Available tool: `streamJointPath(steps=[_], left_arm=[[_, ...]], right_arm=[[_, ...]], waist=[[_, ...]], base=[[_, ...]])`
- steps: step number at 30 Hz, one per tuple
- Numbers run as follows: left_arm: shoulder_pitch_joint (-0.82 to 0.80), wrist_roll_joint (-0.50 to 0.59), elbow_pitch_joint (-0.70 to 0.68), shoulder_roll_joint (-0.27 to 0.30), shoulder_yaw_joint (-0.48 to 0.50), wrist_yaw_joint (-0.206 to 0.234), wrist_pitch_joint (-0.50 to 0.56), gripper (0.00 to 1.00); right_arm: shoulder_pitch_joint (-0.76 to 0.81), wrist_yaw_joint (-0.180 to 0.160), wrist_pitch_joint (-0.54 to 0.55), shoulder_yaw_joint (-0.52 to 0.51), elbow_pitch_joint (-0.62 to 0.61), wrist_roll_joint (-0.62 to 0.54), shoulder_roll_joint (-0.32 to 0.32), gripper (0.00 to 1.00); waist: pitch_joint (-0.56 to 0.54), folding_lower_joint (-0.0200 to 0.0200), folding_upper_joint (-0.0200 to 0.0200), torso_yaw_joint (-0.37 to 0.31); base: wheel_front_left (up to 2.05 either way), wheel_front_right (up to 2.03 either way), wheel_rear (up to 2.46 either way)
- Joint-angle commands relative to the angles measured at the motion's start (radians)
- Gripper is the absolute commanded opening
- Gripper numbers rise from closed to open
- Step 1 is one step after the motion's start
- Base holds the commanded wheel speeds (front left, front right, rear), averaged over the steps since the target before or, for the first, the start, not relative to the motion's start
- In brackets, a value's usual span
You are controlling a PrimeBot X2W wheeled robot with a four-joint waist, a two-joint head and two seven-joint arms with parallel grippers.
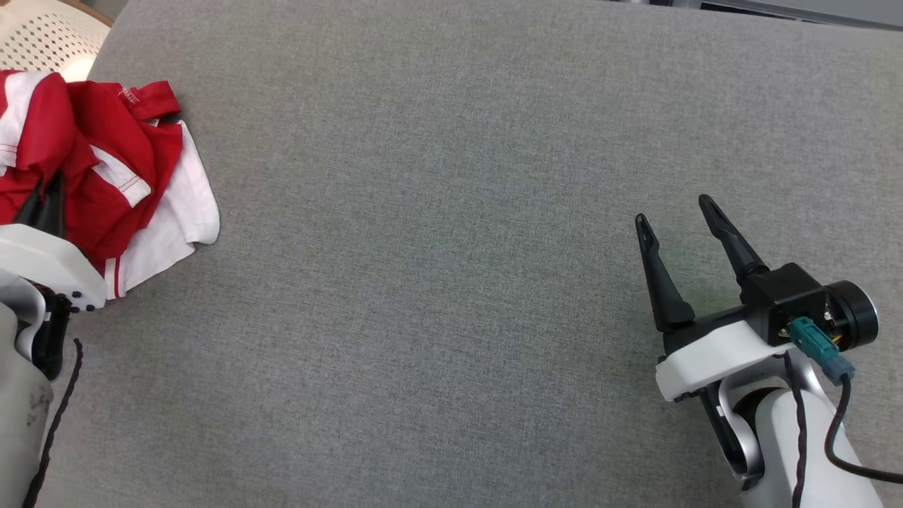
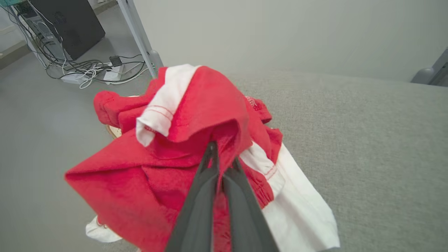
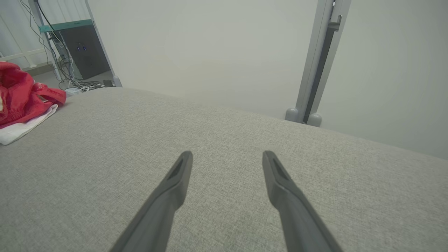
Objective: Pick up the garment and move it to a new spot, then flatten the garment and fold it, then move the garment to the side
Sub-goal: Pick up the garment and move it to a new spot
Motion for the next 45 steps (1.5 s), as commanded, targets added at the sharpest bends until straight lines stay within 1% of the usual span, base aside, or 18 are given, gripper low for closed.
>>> streamJointPath(steps=[1,3,5,7,12,17,21,22,27,34,39,45], left_arm=[[-0.010,0.000,0.001,0.016,-0.011,0.000,-0.007,0.00],[-0.007,-0.011,-0.025,0.020,-0.021,0.000,-0.012,0.00],[-0.003,-0.004,-0.092,0.044,-0.007,0.000,-0.013,0.00],[0.022,0.023,-0.166,0.070,0.019,0.000,-0.013,0.00],[0.092,0.104,-0.338,0.091,0.108,0.000,-0.013,0.00],[0.190,0.184,-0.492,0.078,0.168,0.000,-0.013,0.00],[0.278,0.226,-0.609,0.059,0.179,0.000,-0.013,0.00],[0.278,0.226,-0.609,0.059,0.179,0.000,-0.013,0.00],[0.391,0.255,-0.747,0.031,0.141,0.000,-0.013,0.00],[0.480,0.277,-0.946,-0.007,0.037,0.001,0.023,0.00],[0.457,0.288,-1.052,-0.036,-0.056,0.001,0.065,0.00],[0.349,0.289,-1.102,-0.069,-0.162,0.000,0.083,0.00]], right_arm=[[-0.006,0.000,-0.013,-0.004,0.005,0.007,-0.003,1.00],[0.007,0.000,-0.026,-0.011,0.015,0.019,-0.003,1.00],[0.022,0.000,-0.038,-0.017,0.024,0.033,-0.003,1.00],[0.029,0.000,-0.052,-0.018,0.034,0.047,-0.003,1.00],[0.056,0.000,-0.081,-0.014,0.064,0.074,-0.003,1.00],[0.091,0.000,-0.097,-0.012,0.085,0.104,-0.003,1.00],[0.121,0.000,-0.109,-0.011,0.095,0.123,-0.003,1.00],[0.121,0.000,-0.109,-0.011,0.095,0.123,-0.003,1.00],[0.156,0.000,-0.112,-0.008,0.095,0.144,-0.003,1.00],[0.177,0.000,-0.108,-0.010,0.083,0.160,-0.003,1.00],[0.184,0.000,-0.101,-0.017,0.064,0.159,-0.003,1.00],[0.170,0.000,-0.112,-0.015,0.037,0.167,-0.002,1.00]], waist=[[-0.011,0.0000,0.0000,0.002],[-0.032,0.0000,0.0000,0.006],[-0.059,0.0000,0.0000,0.010],[-0.088,0.0000,0.0000,0.009],[-0.173,0.0000,0.0000,-0.005],[-0.253,0.0000,0.0000,-0.031],[-0.307,0.0000,0.0000,-0.062],[-0.307,0.0000,0.0000,-0.062],[-0.349,0.0000,0.0000,-0.120],[-0.358,0.0000,0.0000,-0.245],[-0.331,0.0000,0.0000,-0.347],[-0.262,0.0000,0.0000,-0.475]], base=[[0.00,0.00,0.00],[0.00,0.00,0.00],[0.00,0.00,0.00],[0.00,0.00,0.00],[0.00,0.00,0.00],[0.00,0.00,0.00],[0.00,0.00,0.00],[0.00,0.00,0.00],[0.00,0.00,0.00],[0.00,0.00,0.00],[0.00,0.00,0.00],[0.00,0.00,0.00]])
